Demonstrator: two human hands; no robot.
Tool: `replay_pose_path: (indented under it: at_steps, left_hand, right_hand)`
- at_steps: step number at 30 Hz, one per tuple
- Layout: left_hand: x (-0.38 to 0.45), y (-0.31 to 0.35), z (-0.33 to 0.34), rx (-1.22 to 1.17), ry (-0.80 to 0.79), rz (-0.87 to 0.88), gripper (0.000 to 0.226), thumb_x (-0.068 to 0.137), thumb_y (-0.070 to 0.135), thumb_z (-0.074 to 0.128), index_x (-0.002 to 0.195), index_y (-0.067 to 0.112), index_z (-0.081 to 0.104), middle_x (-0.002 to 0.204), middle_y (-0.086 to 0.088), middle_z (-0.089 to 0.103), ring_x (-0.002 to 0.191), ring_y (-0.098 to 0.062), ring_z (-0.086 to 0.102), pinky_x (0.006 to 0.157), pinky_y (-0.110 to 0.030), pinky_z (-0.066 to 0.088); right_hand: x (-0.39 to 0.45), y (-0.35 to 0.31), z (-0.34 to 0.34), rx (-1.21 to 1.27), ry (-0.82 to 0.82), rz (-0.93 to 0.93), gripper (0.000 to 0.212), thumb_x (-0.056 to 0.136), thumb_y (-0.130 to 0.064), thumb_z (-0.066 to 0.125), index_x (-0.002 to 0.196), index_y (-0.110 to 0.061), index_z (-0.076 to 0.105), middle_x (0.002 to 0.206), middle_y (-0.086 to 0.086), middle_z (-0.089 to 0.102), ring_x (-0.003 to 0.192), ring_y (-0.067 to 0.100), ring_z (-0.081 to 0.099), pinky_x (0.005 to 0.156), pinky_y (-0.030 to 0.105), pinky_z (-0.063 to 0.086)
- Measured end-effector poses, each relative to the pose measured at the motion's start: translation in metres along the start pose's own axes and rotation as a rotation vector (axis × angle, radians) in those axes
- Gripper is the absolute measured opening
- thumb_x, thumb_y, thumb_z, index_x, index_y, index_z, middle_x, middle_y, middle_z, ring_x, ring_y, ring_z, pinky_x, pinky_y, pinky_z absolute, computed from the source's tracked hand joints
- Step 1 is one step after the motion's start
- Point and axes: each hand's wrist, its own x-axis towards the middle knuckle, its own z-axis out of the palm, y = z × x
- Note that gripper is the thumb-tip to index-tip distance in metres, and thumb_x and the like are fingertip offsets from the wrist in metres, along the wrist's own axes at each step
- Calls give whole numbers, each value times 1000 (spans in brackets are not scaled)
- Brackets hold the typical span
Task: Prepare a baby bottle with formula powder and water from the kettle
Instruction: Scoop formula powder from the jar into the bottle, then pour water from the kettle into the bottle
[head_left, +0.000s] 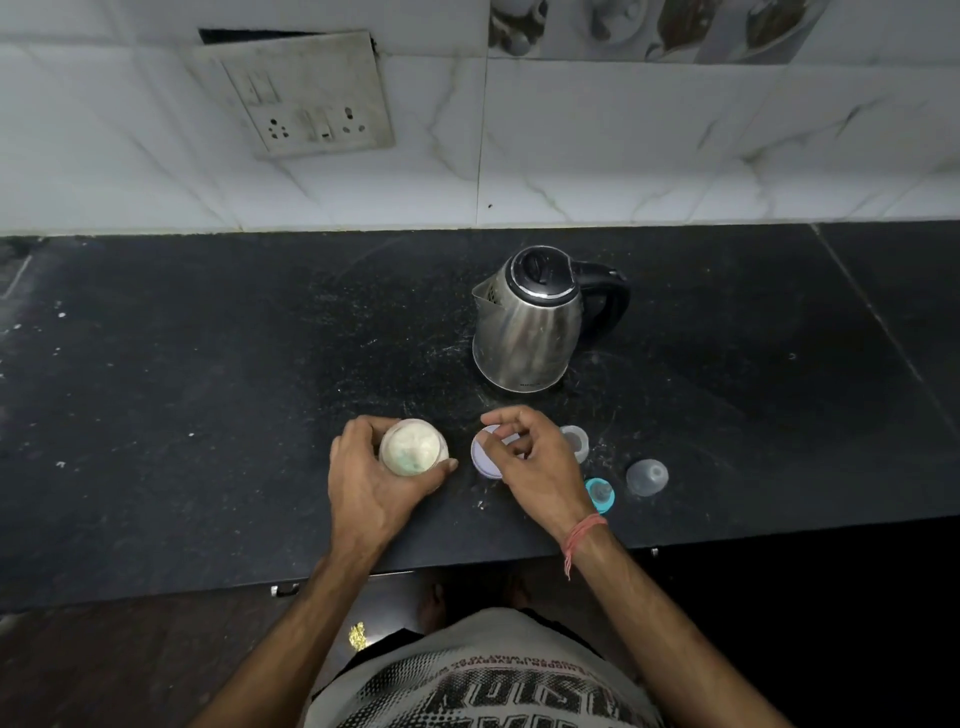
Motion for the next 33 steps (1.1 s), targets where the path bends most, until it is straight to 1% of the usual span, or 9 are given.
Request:
replay_pose_path:
  at_steps: [6,9,11,14,17,20,23,31,33]
  left_hand:
    - [-17,13,2,69,98,29,113,62,67,105,152,25,51,140,8,60,135,-19,50,109,-44,50]
    - [-35,43,7,81,306,241,77,88,57,80,144,10,59,140,1,57,128,-18,48,107,-52,43]
    - [-45,67,23,33,352,329,54,90,39,82,132,10,65,130,6,61,121,-10,50,100,-50,43]
    - [-55,88,63,-83,106,340,45,89,31,85,129,20,68,124,10,65,117,-19,59,95,-46,49]
    - [-57,91,106,124,-145,356,67,82,48,87,141,27,63,131,13,63,118,-18,57,98,-45,51]
    - [-51,88,138,284,-193,292,85,77,73,78,150,36,57,139,17,63,129,-14,54,109,-44,44]
    - [-40,76,152,202,-271,299,74,84,67,83,147,36,61,133,15,66,122,-15,60,106,-47,51]
    - [-20,85,141,-5,-99,153,64,84,60,91,139,40,65,124,25,69,115,1,62,100,-22,50]
    - [-9,88,137,-104,-72,63,54,83,53,94,129,43,67,120,24,74,113,2,69,97,-30,59]
  right_hand:
    - [7,-6,-48,-83,18,-127,16,98,-19,82,111,-28,78,99,-8,72,80,0,66,73,12,51]
    - [13,-1,-77,-147,72,-234,21,97,-20,83,114,-32,76,102,-12,68,91,10,70,78,20,57]
    - [22,3,-92,-160,100,-251,22,97,-19,83,113,-32,76,102,-12,67,91,13,70,78,23,58]
    - [33,11,-111,-108,125,-219,20,97,-14,83,111,-28,78,102,-6,69,88,11,69,74,15,53]
    - [41,18,-122,-75,103,-166,18,98,-20,82,111,-31,77,105,-6,71,90,5,68,76,16,55]
    - [48,24,-127,-54,121,-134,17,99,-24,82,111,-34,77,106,-8,73,91,1,68,76,18,57]
    - [55,22,-132,-21,151,-127,15,100,-22,81,112,-30,78,106,-5,74,87,-2,66,75,15,55]
    - [91,-16,-144,4,221,-315,19,101,-19,79,118,-27,77,108,-2,73,87,6,67,74,18,57]
    - [100,-31,-144,20,307,-423,19,103,-14,76,119,-22,76,109,-1,74,87,10,69,73,23,59]
